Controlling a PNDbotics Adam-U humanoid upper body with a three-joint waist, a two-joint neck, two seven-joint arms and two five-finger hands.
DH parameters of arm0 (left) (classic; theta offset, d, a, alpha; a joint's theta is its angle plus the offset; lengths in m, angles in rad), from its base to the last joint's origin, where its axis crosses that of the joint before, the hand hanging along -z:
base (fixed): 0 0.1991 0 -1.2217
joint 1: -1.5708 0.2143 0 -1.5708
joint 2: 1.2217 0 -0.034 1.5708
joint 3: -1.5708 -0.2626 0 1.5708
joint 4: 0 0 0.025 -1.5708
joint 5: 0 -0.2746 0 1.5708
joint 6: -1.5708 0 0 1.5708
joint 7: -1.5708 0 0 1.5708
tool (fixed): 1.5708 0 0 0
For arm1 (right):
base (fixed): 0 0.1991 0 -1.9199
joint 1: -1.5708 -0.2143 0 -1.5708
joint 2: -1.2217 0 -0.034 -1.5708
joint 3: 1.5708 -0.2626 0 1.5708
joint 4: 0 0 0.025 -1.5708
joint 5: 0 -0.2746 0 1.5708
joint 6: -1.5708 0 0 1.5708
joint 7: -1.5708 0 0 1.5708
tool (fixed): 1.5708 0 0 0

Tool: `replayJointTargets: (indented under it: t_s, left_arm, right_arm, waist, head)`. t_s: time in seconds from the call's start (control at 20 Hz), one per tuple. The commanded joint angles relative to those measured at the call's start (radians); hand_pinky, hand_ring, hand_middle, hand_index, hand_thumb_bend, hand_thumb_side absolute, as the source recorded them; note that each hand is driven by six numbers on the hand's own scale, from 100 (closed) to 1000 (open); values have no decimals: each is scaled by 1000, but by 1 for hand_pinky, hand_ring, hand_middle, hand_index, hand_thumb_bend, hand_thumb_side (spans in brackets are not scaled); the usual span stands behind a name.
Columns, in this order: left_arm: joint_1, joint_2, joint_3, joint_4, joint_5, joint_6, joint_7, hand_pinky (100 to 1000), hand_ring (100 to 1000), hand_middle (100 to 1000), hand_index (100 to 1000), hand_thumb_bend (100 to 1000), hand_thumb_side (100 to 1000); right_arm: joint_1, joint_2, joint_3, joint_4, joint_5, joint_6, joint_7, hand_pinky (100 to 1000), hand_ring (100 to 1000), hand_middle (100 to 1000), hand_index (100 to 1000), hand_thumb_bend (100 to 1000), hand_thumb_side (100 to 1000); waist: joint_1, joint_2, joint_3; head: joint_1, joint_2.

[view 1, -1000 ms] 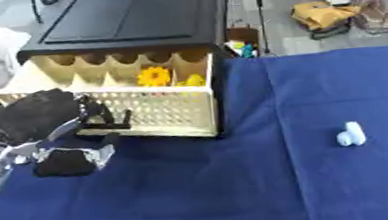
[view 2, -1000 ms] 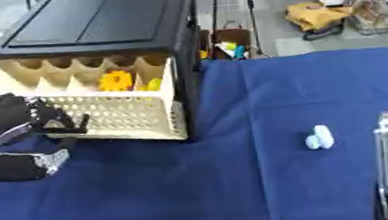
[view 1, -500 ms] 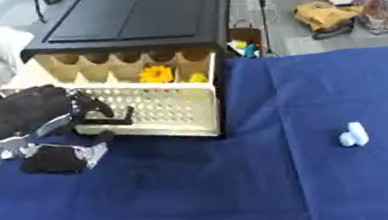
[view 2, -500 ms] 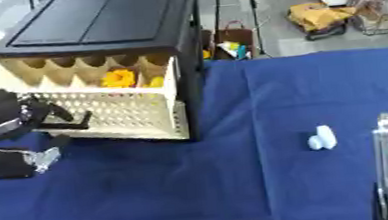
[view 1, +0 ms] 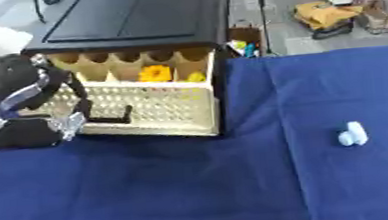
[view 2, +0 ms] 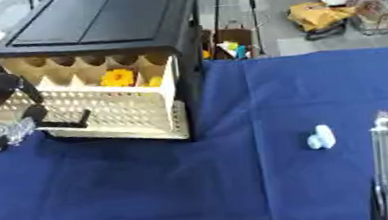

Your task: Pick up objects from table and place into drawer.

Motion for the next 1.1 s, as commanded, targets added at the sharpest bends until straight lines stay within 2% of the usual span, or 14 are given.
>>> replayJointTargets:
  t_s: [0.05, 0.15, 0.3, 0.4, 0.65, 0.7, 0.75, 0.8, 0.9, 0.95, 1.05, 1.1]
  left_arm:
    - [-15, 44, 37, -7, 37, 1, 25, 100, 100, 144, 974, 100, 752]
    - [-18, 45, 52, -7, 57, 7, 49, 100, 100, 136, 970, 100, 742]
    - [-25, 40, 95, -7, 129, 53, 169, 100, 100, 128, 962, 100, 739]
    - [-21, 38, 99, -7, 185, 68, 231, 100, 100, 127, 962, 100, 752]
    - [-15, 43, 97, -7, 242, 78, 278, 100, 100, 127, 962, 100, 752]
    - [-23, 36, 105, -7, 248, 83, 284, 100, 100, 115, 948, 100, 827]
    - [-37, 21, 119, -7, 258, 88, 293, 100, 100, 156, 959, 158, 917]
    - [-55, 4, 137, -7, 269, 84, 304, 100, 100, 210, 967, 199, 947]
    - [-89, -35, 176, -7, 294, 65, 329, 100, 232, 325, 969, 271, 983]
    - [-101, -56, 197, -7, 307, 53, 342, 146, 356, 439, 974, 306, 980]
    - [-116, -79, 235, -7, 335, 26, 369, 308, 535, 584, 972, 335, 975]
    - [-121, -88, 242, -7, 349, 11, 384, 422, 627, 653, 973, 346, 971]
  right_arm:
    - [-12, -13, -2, -16, 8, -12, -17, 701, 731, 577, 711, 100, 975]
    - [-13, -14, -2, -16, 8, -11, -17, 701, 731, 578, 711, 100, 977]
    - [-15, -20, -5, -16, 10, -8, -18, 701, 731, 577, 711, 100, 980]
    - [-17, -21, -5, -16, 11, -6, -17, 701, 731, 577, 711, 100, 982]
    - [-18, -22, -6, -16, 11, -5, -17, 701, 731, 577, 711, 100, 982]
    - [-19, -21, -6, -16, 11, -3, -17, 700, 731, 577, 712, 100, 988]
    - [-21, -22, -7, -16, 12, -1, -16, 701, 731, 577, 712, 100, 994]
    - [-23, -25, -9, -16, 13, 2, -14, 702, 733, 576, 714, 100, 997]
    - [-30, -33, -10, -16, 15, 15, -8, 706, 740, 573, 719, 100, 1000]
    - [-33, -39, -11, -16, 14, 26, -1, 712, 747, 570, 725, 100, 1000]
    - [-42, -57, -10, -16, 15, 52, 22, 723, 760, 561, 739, 100, 1000]
    - [-47, -70, -9, -16, 20, 66, 35, 733, 771, 559, 753, 100, 1000]
  waist:
    - [3, -21, 2]
    - [2, -20, 3]
    - [-1, -20, 6]
    - [-2, -19, 6]
    - [-2, -18, 6]
    - [-8, -21, 5]
    - [-11, -22, 6]
    - [-14, -22, 7]
    - [-15, -20, 12]
    - [-16, -20, 12]
    - [-16, -19, 9]
    - [-17, -19, 6]
  head:
    - [-3, 2]
    - [-5, 1]
    - [-11, 4]
    - [-14, 4]
    - [-15, 3]
    - [-20, 6]
    - [-26, 7]
    - [-32, 8]
    - [-46, 7]
    - [-55, 6]
    - [-70, 5]
    - [-76, 5]
